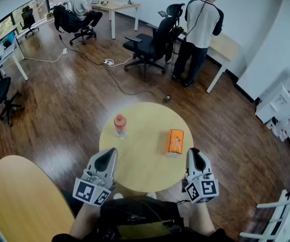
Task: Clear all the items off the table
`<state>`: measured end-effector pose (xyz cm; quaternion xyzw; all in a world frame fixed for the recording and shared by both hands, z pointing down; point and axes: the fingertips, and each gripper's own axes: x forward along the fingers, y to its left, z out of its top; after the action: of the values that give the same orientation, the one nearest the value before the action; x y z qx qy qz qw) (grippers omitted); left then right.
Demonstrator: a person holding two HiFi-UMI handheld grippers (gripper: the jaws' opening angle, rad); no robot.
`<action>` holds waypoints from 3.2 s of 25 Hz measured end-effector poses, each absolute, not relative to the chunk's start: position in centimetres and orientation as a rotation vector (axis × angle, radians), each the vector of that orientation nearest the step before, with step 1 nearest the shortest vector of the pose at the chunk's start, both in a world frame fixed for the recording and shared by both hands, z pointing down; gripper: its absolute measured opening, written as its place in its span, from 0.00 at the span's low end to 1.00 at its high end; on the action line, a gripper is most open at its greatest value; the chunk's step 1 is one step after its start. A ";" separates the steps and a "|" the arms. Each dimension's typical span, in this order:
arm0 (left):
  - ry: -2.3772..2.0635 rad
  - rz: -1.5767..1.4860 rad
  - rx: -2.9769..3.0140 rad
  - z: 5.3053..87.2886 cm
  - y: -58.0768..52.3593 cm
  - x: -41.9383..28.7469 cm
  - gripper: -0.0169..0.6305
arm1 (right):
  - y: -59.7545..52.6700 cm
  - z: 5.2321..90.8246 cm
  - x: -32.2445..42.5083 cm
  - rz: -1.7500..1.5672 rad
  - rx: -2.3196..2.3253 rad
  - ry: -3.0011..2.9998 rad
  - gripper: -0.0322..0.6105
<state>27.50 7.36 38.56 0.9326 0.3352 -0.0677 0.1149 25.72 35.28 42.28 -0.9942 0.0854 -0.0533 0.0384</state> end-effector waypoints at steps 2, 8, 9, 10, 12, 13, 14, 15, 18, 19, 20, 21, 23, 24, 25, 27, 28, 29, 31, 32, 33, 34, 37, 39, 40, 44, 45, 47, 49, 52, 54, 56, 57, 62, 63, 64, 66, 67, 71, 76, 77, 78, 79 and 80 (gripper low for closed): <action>1.007 -0.187 2.707 38.6 7.3 27.2 0.05 | 34.8 42.9 25.1 -0.176 -3.049 0.262 0.10; 1.044 -0.125 2.626 39.1 7.8 28.0 0.27 | 34.5 45.3 26.2 -0.289 -3.061 0.235 0.11; 1.032 -0.108 2.621 39.5 7.8 28.1 0.27 | 34.6 46.1 26.6 -0.338 -3.063 0.235 0.22; 1.022 -0.093 2.618 39.8 7.8 28.2 0.27 | 34.8 46.8 27.1 -0.384 -3.066 0.229 0.27; 1.010 -0.064 2.632 40.7 8.2 29.0 0.27 | 35.2 48.6 28.7 -0.470 -3.069 0.209 0.29; 1.006 -0.047 2.648 41.3 8.5 29.6 0.27 | 35.5 49.9 29.6 -0.523 -3.063 0.202 0.39; 1.001 -0.024 2.665 42.0 8.9 30.3 0.27 | 35.7 51.4 30.5 -0.586 -3.050 0.194 0.44; 0.998 0.002 2.682 42.8 9.3 31.0 0.27 | 36.1 53.1 31.4 -0.658 -3.032 0.183 0.48; 0.998 0.067 2.730 44.4 10.8 32.9 0.27 | 37.4 59.0 33.9 -0.916 -2.969 0.134 0.67; 0.998 0.075 2.746 44.5 11.4 33.4 0.27 | 37.8 60.8 34.7 -1.005 -2.956 0.121 0.68; 0.997 0.076 2.755 44.4 12.0 33.8 0.27 | 38.1 62.4 35.6 -1.088 -2.952 0.115 0.68; 0.997 0.072 2.753 44.2 12.7 34.0 0.27 | 38.4 63.8 36.3 -1.163 -2.945 0.113 0.68; 1.001 0.074 2.721 43.9 14.0 34.0 0.27 | 39.3 66.7 37.3 -1.295 -2.863 0.107 0.74; 1.004 0.081 2.703 43.9 14.5 33.8 0.27 | 39.7 68.0 37.6 -1.347 -2.790 0.094 0.83; 1.005 0.091 2.690 44.0 14.7 33.5 0.27 | 40.2 69.0 37.9 -1.384 -2.719 0.076 0.83; 0.991 0.118 2.685 44.4 14.5 33.4 0.27 | 40.9 70.4 38.7 -1.429 -2.619 0.041 0.83; 0.975 0.132 2.690 44.6 14.1 33.4 0.27 | 41.1 70.9 39.1 -1.448 -2.592 0.027 0.83; 0.954 0.143 2.698 44.8 13.6 33.4 0.27 | 41.3 71.3 39.5 -1.468 -2.579 0.015 0.83; 0.906 0.156 2.715 45.0 12.4 33.5 0.26 | 41.3 72.2 39.9 -1.517 -2.570 0.003 0.83; 0.883 0.161 2.718 45.0 11.9 33.4 0.26 | 41.3 72.7 40.0 -1.547 -2.561 -0.004 0.83; 0.864 0.167 2.718 45.1 11.4 33.3 0.26 | 41.2 73.3 40.0 -1.578 -2.547 -0.016 0.83; 0.851 0.174 2.716 45.1 11.0 33.1 0.25 | 41.2 74.0 40.0 -1.607 -2.534 -0.034 0.83; 0.835 0.183 2.725 44.9 10.3 32.2 0.24 | 41.2 76.0 39.9 -1.682 -2.544 -0.073 0.83; 0.814 0.188 2.733 44.9 9.8 31.6 0.24 | 40.7 77.2 39.4 -1.694 -2.485 -0.057 0.83; 0.800 0.191 2.734 44.8 9.5 31.4 0.23 | 40.3 77.5 39.1 -1.678 -2.440 -0.049 0.82; 0.753 0.185 2.728 44.9 8.7 30.8 0.22 | 39.9 77.5 38.5 -1.688 -2.433 0.048 0.77; 0.747 0.185 2.731 44.9 8.7 30.7 0.21 | 39.9 77.4 38.2 -1.697 -2.453 0.076 0.75; 0.745 0.185 2.735 44.8 8.7 30.4 0.21 | 39.9 76.9 37.7 -1.668 -2.481 0.101 0.73; 0.741 0.182 2.736 44.4 8.9 30.2 0.21 | 39.8 75.7 37.4 -1.593 -2.506 0.128 0.73; 0.718 0.157 2.764 43.6 8.8 30.3 0.21 | 39.0 72.7 37.4 -1.451 -2.556 0.236 0.72; 0.664 0.122 2.802 43.3 8.5 29.9 0.21 | 38.4 70.6 37.3 -1.371 -2.597 0.337 0.72; 0.569 0.072 2.824 43.1 7.9 29.1 0.21 | 37.4 67.7 37.1 -1.280 -2.641 0.455 0.72; 0.513 0.049 2.823 43.1 7.4 28.5 0.21 | 36.8 66.0 36.8 -1.225 -2.657 0.516 0.72; 0.212 -0.034 2.824 43.6 4.1 23.5 0.21 | 33.3 60.7 34.1 -1.076 -2.684 0.862 0.72; 0.153 -0.043 2.836 43.6 3.2 22.2 0.21 | 32.5 60.4 33.7 -1.076 -2.695 0.936 0.72; 0.088 -0.051 2.845 43.5 2.2 20.8 0.21 | 31.6 60.1 33.4 -1.077 -2.708 1.012 0.73; -0.050 -0.075 2.845 43.1 0.0 17.6 0.21 | 29.3 59.3 32.6 -1.070 -2.729 1.174 0.73; -0.113 -0.092 2.843 42.7 -1.2 15.9 0.21 | 27.9 58.8 32.2 -1.061 -2.740 1.253 0.73; -0.387 -0.153 2.836 42.4 -6.5 8.1 0.21 | 21.6 57.8 29.7 -1.010 -2.820 1.576 0.73; -0.620 -0.219 2.800 42.5 -11.0 1.4 0.13 | 13.0 55.8 26.6 -0.875 -2.784 1.891 0.73; -0.633 -0.225 2.809 42.4 -11.7 0.6 0.13 | 10.9 55.5 26.0 -0.862 -2.762 1.933 0.73; -0.645 -0.229 2.823 42.2 -12.6 -0.1 0.13 | 8.7 55.3 25.4 -0.849 -2.738 1.974 0.73; -0.662 -0.231 2.838 42.0 -13.5 -1.0 0.13 | 6.3 55.0 24.7 -0.833 -2.712 2.017 0.73; -0.685 -0.236 2.850 41.8 -14.6 -2.0 0.13 | 3.7 54.7 23.8 -0.812 -2.685 2.066 0.73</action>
<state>-2.02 -14.56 41.76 0.9643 -0.2319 -0.0800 0.1002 23.80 3.68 54.69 -0.7595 0.5843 -0.2296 -0.1702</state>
